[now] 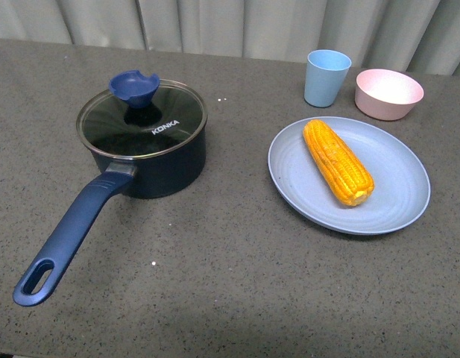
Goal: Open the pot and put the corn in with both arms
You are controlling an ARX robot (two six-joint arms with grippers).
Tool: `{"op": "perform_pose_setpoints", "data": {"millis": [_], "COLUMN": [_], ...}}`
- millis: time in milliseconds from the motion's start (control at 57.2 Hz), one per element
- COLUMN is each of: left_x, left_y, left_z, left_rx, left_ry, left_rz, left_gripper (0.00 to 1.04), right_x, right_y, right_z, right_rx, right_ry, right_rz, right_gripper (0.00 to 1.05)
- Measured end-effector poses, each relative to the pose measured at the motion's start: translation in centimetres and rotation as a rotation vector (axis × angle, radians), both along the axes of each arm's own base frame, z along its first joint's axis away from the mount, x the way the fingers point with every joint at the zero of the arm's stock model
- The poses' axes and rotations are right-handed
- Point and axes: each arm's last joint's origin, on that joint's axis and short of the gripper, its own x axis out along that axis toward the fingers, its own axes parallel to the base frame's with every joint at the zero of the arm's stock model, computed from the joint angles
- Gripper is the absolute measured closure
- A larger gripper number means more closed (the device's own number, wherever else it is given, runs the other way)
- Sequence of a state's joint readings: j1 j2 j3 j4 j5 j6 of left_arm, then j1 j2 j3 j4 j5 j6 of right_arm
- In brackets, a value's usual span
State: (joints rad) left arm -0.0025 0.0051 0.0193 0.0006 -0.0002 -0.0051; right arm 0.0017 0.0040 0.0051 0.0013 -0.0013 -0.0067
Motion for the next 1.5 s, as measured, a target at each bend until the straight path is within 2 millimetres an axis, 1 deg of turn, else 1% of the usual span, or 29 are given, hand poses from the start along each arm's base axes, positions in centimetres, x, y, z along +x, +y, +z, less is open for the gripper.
{"op": "perform_pose_setpoints", "data": {"millis": [1504], "left_x": [0.0], "left_y": [0.0], "left_z": [0.0], "left_rx": [0.0], "left_ry": [0.0], "left_rz": [0.0], "left_gripper": [0.07], "right_x": [0.0], "right_y": [0.0], "right_z": [0.0], "right_rx": [0.0], "right_ry": [0.0], "right_rz": [0.0], "right_gripper": [0.09]}}
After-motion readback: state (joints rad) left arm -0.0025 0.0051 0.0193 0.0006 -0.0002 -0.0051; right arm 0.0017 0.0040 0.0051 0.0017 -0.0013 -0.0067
